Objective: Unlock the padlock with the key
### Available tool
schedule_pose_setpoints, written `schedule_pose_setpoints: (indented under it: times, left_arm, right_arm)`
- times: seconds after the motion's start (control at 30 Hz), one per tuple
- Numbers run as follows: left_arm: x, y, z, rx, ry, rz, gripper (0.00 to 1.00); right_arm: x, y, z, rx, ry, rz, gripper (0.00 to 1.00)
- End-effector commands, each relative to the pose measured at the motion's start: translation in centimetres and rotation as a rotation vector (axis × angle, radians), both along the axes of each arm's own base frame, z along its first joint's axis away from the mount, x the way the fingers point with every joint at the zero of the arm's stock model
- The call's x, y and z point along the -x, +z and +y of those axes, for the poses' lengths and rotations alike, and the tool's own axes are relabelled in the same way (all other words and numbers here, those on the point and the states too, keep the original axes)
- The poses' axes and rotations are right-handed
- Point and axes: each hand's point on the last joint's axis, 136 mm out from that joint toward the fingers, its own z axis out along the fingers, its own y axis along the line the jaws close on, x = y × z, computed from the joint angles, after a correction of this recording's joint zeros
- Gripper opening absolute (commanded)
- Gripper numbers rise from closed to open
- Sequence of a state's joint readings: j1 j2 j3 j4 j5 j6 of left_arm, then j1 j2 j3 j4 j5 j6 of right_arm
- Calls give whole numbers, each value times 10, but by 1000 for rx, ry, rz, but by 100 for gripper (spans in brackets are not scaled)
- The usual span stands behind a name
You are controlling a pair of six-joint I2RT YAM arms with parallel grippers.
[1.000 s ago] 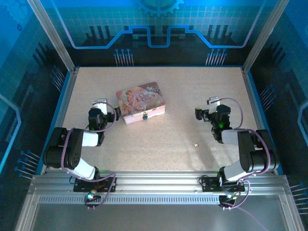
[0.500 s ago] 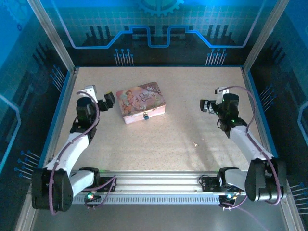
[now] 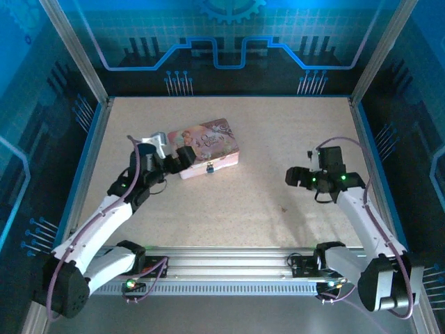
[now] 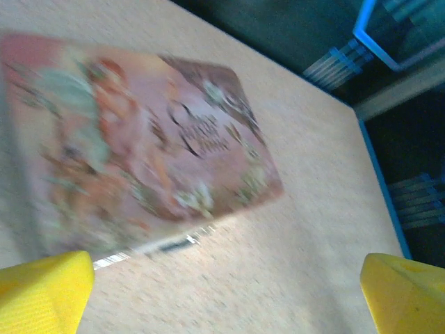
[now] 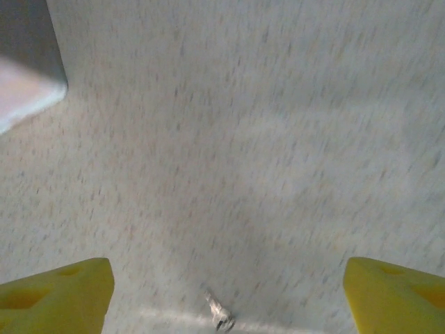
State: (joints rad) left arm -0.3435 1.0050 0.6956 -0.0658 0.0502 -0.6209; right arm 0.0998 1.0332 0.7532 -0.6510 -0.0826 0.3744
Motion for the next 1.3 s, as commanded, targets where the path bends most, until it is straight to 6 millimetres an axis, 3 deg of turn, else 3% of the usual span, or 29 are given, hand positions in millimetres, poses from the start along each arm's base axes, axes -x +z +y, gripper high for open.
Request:
schedule_pose_setpoints:
  times: [0.0, 0.23, 0.43, 0.87, 1.27]
  left_arm:
    - [8, -16, -29, 70, -31, 62, 99]
    - [10, -26, -83, 77, -135, 73, 99]
    - [9, -31, -109, 96, -180, 79, 99]
    - [12, -34, -117, 95, -200, 81, 99]
    - [14, -35, -117, 90, -208, 82, 99]
  right_arm:
    - [38, -30, 16, -63, -20, 176, 82]
    - [56, -59, 32, -100, -32, 286, 72]
    - [67, -76, 36, -128, -96, 359, 62]
    - [68, -88, 24, 4, -213, 459, 47]
    - [59, -90, 28, 59, -222, 461, 44]
